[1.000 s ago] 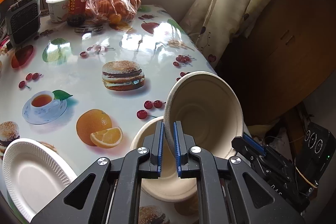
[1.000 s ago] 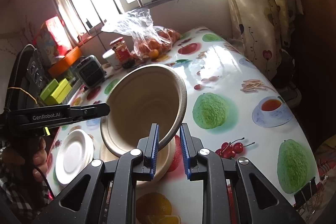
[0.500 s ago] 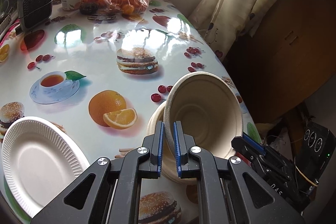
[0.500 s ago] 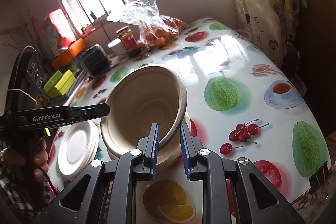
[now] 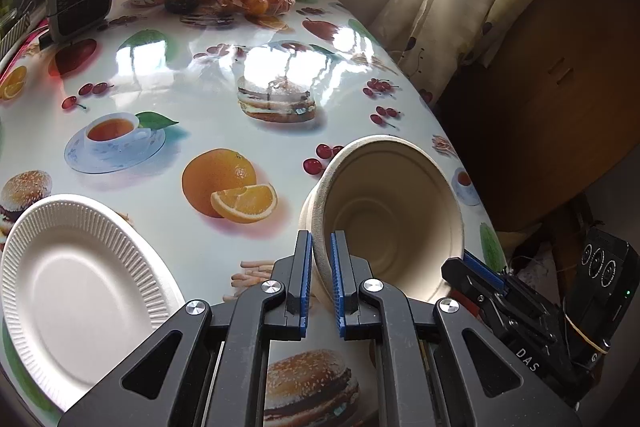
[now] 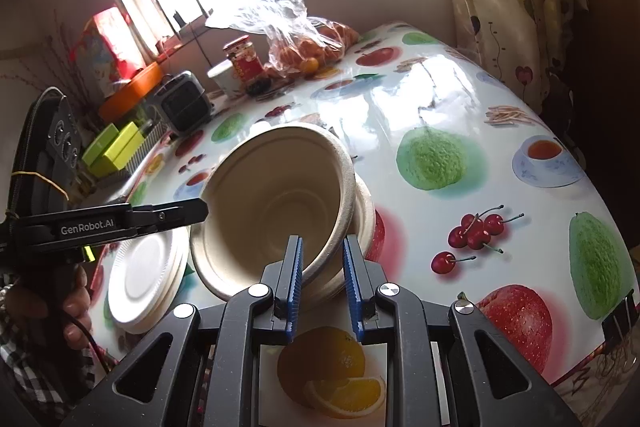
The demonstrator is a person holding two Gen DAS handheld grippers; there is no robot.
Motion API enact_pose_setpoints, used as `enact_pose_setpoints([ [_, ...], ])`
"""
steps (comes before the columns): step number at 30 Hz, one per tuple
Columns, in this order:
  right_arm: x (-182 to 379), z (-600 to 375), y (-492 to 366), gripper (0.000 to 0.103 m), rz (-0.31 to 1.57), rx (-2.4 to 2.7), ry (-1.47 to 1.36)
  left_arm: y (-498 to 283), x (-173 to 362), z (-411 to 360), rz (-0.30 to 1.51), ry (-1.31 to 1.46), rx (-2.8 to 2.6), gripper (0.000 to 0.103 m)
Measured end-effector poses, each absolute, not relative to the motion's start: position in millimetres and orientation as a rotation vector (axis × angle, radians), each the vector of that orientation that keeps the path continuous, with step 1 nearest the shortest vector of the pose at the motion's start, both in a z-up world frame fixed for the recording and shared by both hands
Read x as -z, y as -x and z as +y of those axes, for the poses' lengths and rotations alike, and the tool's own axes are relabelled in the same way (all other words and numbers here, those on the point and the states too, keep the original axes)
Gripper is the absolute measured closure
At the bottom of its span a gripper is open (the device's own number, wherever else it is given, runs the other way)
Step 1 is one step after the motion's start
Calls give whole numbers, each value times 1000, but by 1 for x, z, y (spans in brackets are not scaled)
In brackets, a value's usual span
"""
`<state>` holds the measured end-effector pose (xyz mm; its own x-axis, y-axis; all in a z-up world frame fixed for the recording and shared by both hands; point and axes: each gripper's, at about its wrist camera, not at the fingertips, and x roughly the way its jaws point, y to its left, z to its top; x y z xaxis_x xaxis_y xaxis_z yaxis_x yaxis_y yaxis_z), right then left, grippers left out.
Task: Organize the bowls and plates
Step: 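Lower the held bowl onto the bowl stack with the left gripper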
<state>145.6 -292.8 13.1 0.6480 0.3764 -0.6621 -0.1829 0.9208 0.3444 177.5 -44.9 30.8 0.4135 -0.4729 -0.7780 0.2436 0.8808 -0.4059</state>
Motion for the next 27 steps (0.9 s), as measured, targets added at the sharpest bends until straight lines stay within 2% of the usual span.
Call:
enact_pose_setpoints([
  [27,-4,-293,-146,83,815,-312,-246,-174,-24,-47,1066,240,444,93],
])
